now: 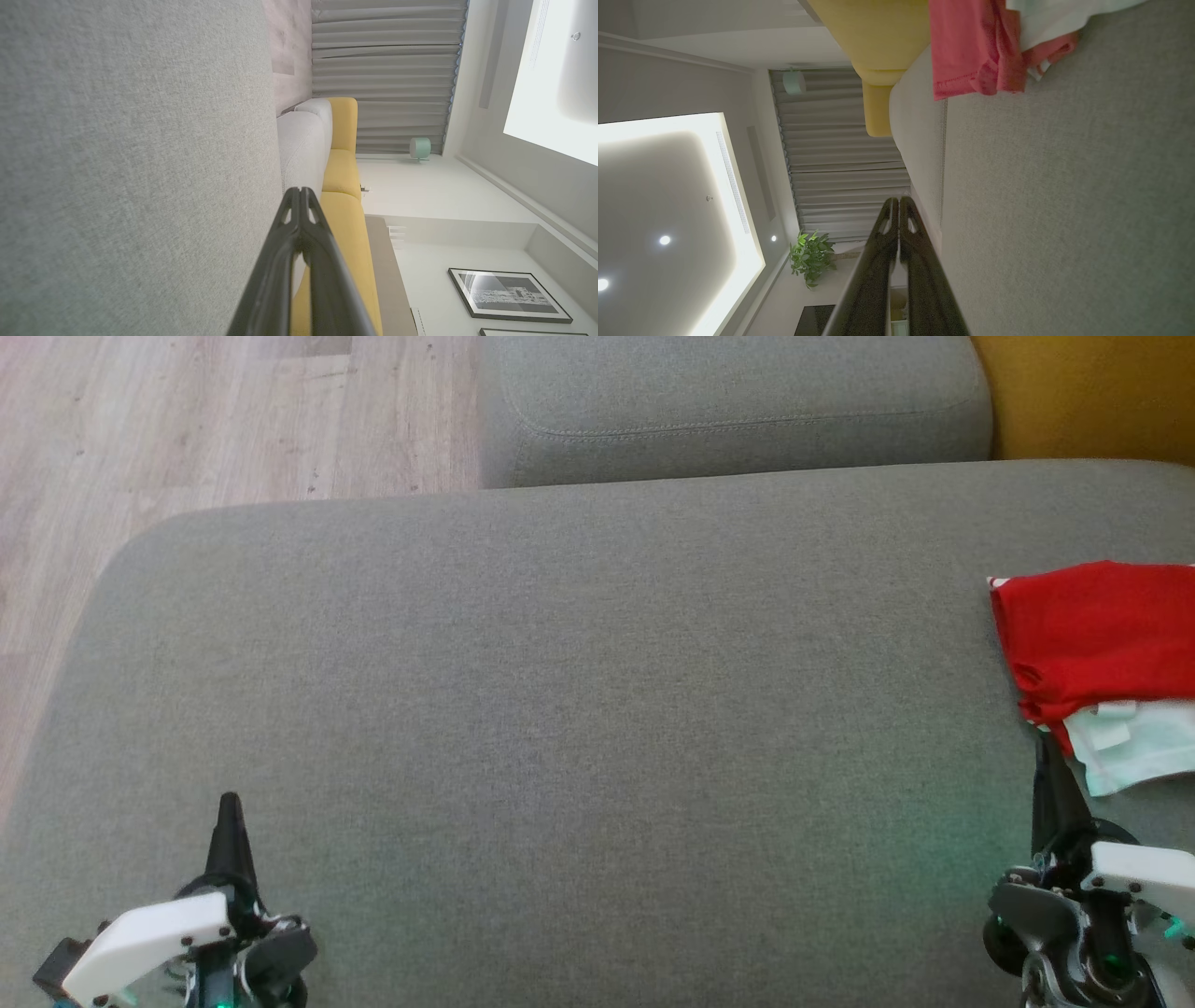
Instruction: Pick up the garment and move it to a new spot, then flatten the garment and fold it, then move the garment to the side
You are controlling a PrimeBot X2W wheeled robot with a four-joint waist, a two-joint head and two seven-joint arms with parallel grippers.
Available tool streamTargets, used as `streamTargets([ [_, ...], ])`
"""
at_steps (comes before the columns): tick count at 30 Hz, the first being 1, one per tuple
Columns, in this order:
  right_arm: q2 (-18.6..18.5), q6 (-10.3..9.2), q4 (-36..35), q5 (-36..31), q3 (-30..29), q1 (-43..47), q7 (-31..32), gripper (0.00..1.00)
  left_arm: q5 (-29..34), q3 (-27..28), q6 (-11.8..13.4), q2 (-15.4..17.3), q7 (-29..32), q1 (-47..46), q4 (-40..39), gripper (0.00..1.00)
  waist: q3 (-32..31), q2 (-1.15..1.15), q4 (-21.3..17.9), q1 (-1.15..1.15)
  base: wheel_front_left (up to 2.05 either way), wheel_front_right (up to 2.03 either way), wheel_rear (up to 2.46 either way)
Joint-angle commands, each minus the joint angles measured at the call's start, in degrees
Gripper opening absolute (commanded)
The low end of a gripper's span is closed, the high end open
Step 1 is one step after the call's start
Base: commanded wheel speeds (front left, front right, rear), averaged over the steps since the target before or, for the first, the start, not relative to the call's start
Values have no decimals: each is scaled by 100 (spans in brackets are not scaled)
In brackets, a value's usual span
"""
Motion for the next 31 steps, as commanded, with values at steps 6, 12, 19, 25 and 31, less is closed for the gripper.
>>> streamTargets([
  [6, -78, 40, -219, 16, 82, -310, 58, 0, 3, 213, -38, 38, 43, -284, -209, 0, 0, 0, 0, 0, 0, 0, 0],
  [12, -72, 40, -219, 10, 74, -310, 64, 0, 7, 219, -38, 34, 48, -284, -209, 0, 0, 0, 0, 0, 0, 0, 0],
  [19, -66, 40, -218, 3, 65, -311, 71, 0, 12, 225, -38, 30, 52, -285, -209, 0, 0, 0, 0, 0, 0, 0, 0],
  [25, -62, 40, -218, -2, 59, -312, 76, 0, 16, 229, -38, 27, 56, -285, -209, 0, 0, 0, 0, 0, 0, 0, 0],
  [31, -58, 40, -218, -8, 53, -312, 81, 0, 19, 233, -38, 24, 59, -285, -209, 0, 0, 0, 0, 0, 0, 0, 0],
])
